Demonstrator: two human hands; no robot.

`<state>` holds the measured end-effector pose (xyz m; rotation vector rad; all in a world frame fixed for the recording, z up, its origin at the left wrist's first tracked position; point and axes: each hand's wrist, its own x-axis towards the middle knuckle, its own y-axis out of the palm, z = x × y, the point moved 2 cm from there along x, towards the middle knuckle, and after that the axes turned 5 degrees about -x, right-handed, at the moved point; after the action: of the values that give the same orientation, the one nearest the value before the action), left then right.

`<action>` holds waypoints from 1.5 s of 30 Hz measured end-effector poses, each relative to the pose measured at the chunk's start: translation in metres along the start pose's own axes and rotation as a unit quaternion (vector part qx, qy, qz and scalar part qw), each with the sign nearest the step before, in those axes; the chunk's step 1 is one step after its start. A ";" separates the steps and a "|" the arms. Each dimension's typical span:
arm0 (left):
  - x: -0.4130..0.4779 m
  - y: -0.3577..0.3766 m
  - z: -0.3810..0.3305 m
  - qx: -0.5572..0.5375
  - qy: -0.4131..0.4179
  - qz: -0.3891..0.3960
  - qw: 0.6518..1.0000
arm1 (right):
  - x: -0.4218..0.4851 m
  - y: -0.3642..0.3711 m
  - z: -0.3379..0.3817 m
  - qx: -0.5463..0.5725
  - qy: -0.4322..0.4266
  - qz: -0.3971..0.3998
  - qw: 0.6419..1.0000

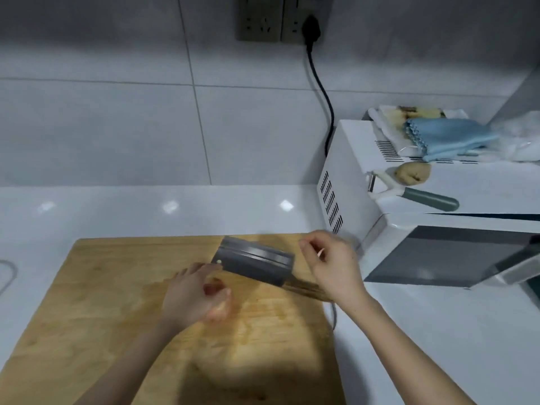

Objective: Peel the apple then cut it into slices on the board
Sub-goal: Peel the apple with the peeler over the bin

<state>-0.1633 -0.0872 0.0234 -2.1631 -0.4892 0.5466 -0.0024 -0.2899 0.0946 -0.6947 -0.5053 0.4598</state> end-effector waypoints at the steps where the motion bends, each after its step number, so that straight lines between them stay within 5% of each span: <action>1: 0.004 -0.006 -0.005 -0.016 0.011 -0.024 1.000 | 0.006 -0.021 0.001 -0.029 -0.018 -0.064 0.997; 4: 0.010 -0.018 -0.025 -0.051 0.042 -0.063 0.996 | 0.028 -0.081 -0.011 -0.168 -0.053 -0.239 0.955; 6: 0.010 -0.022 -0.038 -0.053 0.056 -0.068 0.995 | 0.040 -0.107 -0.028 -0.281 -0.042 -0.268 0.921; 9: 0.010 -0.026 -0.053 -0.051 0.069 -0.075 0.993 | 0.055 -0.125 -0.055 -0.383 -0.009 -0.203 0.901; 18: 0.003 -0.034 -0.059 -0.058 0.088 -0.079 0.991 | 0.077 -0.151 -0.072 -0.463 -0.052 -0.056 0.883; 23: 0.000 -0.039 -0.045 -0.094 0.077 -0.088 0.989 | 0.062 -0.136 -0.028 -0.283 -0.046 -0.083 0.954; 26: 0.000 -0.038 -0.038 -0.103 0.059 -0.085 0.989 | 0.034 -0.097 -0.002 -0.101 -0.031 0.023 0.994; 32: 0.008 -0.022 0.003 -0.125 -0.082 -0.049 0.988 | -0.020 0.008 0.021 -0.041 0.024 0.211 0.976; 36: 0.007 -0.003 0.029 -0.156 -0.123 0.013 0.980 | -0.034 0.068 0.024 0.104 0.206 0.249 0.941; 39: 0.009 0.004 0.035 -0.290 -0.223 0.061 0.929 | -0.031 0.104 0.020 0.205 0.322 0.221 0.898; 43: 0.010 0.015 0.036 -0.444 -0.309 0.129 0.831 | -0.040 0.138 0.023 0.200 0.333 0.210 0.897; 45: 0.012 0.016 0.038 -0.471 -0.321 0.139 0.810 | -0.047 0.148 0.026 0.191 0.339 0.197 0.900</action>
<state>-0.1710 -0.0662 -0.0136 -2.9882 -0.9630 1.4717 -0.0881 -0.2033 -0.0048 -0.5262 0.3914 0.6341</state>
